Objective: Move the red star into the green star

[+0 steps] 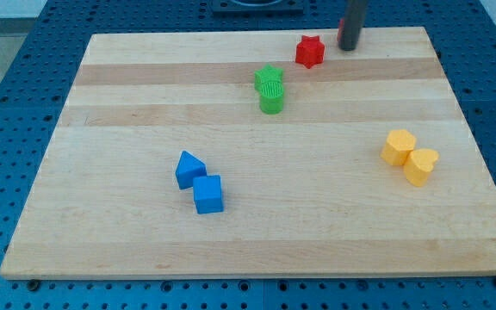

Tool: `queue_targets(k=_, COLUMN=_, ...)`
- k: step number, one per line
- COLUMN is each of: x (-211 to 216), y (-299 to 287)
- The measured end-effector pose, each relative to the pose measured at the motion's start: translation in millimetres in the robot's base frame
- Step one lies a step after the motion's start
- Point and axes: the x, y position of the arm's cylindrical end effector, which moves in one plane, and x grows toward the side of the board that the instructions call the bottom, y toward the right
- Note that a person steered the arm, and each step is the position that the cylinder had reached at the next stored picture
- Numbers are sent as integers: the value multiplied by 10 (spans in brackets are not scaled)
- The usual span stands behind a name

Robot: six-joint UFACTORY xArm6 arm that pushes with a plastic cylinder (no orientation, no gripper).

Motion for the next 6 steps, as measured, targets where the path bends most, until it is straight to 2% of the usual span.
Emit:
queue_targets(k=1, x=50, y=-666)
queue_targets(k=2, x=159, y=-1039)
queue_targets(k=3, x=161, y=-390)
queue_targets(k=4, x=410, y=-90)
queue_targets(k=6, x=516, y=-512)
